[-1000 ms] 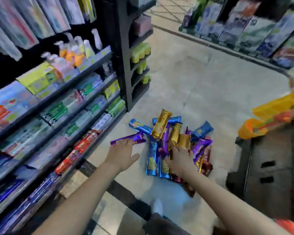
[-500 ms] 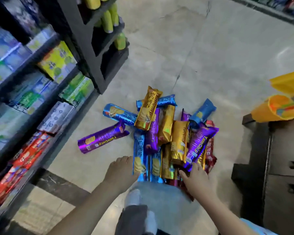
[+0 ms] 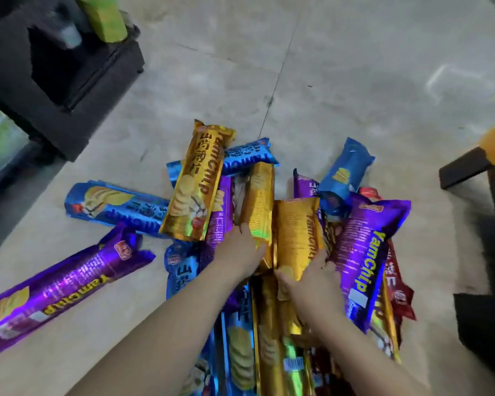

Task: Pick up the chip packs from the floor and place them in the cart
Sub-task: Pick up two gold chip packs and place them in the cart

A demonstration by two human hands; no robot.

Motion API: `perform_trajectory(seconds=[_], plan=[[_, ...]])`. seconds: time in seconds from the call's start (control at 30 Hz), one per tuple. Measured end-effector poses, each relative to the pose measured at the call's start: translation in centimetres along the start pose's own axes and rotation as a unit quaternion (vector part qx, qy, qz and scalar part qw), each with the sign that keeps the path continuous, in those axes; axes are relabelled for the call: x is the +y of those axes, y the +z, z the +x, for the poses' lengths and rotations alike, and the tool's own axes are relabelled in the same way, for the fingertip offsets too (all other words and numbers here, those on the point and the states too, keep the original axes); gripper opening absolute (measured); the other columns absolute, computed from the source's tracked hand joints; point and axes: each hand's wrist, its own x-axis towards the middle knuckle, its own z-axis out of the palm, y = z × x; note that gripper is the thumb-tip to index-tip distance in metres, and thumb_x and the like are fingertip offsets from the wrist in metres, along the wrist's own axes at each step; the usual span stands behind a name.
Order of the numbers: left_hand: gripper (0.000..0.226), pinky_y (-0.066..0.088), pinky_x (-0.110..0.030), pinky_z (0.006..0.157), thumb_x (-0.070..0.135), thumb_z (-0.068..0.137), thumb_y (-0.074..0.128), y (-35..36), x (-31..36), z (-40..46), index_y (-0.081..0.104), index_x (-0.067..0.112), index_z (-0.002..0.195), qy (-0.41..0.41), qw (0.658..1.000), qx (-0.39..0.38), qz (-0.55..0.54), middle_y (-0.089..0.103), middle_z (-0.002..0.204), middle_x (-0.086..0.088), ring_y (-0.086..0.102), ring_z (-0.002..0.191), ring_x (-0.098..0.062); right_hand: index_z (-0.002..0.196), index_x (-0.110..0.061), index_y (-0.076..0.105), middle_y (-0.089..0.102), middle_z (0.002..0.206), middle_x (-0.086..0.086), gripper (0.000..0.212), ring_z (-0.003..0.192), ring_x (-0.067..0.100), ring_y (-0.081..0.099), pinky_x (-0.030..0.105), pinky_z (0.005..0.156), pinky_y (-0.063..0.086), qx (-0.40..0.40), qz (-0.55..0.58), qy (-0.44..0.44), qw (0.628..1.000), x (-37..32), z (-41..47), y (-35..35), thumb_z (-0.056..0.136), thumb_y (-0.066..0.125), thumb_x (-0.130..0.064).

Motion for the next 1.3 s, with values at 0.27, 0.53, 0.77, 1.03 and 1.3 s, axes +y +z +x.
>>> perform_trajectory(seconds=[0.27,0.53,0.77,1.03,1.3], plan=[[0.093,0.037,-0.044,0.106,0.043,0.088,0.06,4.3,0.5,6.2,0.001,0.006,0.15,-0.091,0.977,0.044,-0.19,0.032,0.148,-0.021,0.038,0.134,-0.038,0.151,-0.011,-0.003,0.037,0.136,0.017,0.096,0.124,0.032,0.043,0.041,0.101,0.043,0.038,0.011,0.009,0.999,0.8,2.0,3.4,0.086,0.054,-0.054],[0.067,0.046,-0.043,0.1,0.023,0.087,0.065,1.1,2.6,1.8,0.03,0.006,0.141,-0.132,0.947,0.108,-0.27,0.049,0.134,-0.015,0.05,0.123,-0.033,0.151,-0.007,0.01,0.041,0.137,0.017,0.081,0.124,0.034,0.045,0.042,0.1,0.041,0.051,0.086,0.014,0.995,0.1,-0.9,-0.4,0.09,0.053,-0.038],[0.075,0.039,-0.038,0.104,0.023,0.086,0.066,-11.8,6.1,-13.2,0.025,0.011,0.148,-0.101,0.939,0.116,-0.307,0.046,0.141,-0.007,0.046,0.129,-0.026,0.148,-0.007,0.023,0.042,0.14,0.021,0.076,0.126,0.038,0.043,0.046,0.104,0.04,0.037,0.193,0.004,0.981,-1.9,-10.0,-14.5,0.086,0.059,-0.031],[0.043,0.047,-0.034,0.093,0.025,0.086,0.067,-31.5,9.9,-37.5,0.045,0.025,0.122,-0.108,0.901,0.158,-0.389,0.059,0.115,0.004,0.058,0.107,-0.02,0.115,-0.022,0.05,0.062,0.112,0.005,0.033,0.105,0.025,0.059,0.033,0.085,0.044,0.005,0.311,-0.088,0.946,-7.3,-27.2,-35.0,0.085,0.063,-0.017],[0.053,0.047,-0.028,0.083,0.025,0.084,0.069,-41.6,7.7,-57.2,0.045,0.018,0.131,-0.099,0.848,0.288,-0.434,0.061,0.109,0.005,0.061,0.1,-0.017,0.115,-0.021,0.048,0.063,0.11,0.005,0.03,0.105,0.027,0.06,0.043,0.097,0.046,-0.078,0.324,-0.203,0.921,-12.8,-43.3,-42.7,0.089,0.062,-0.026]])
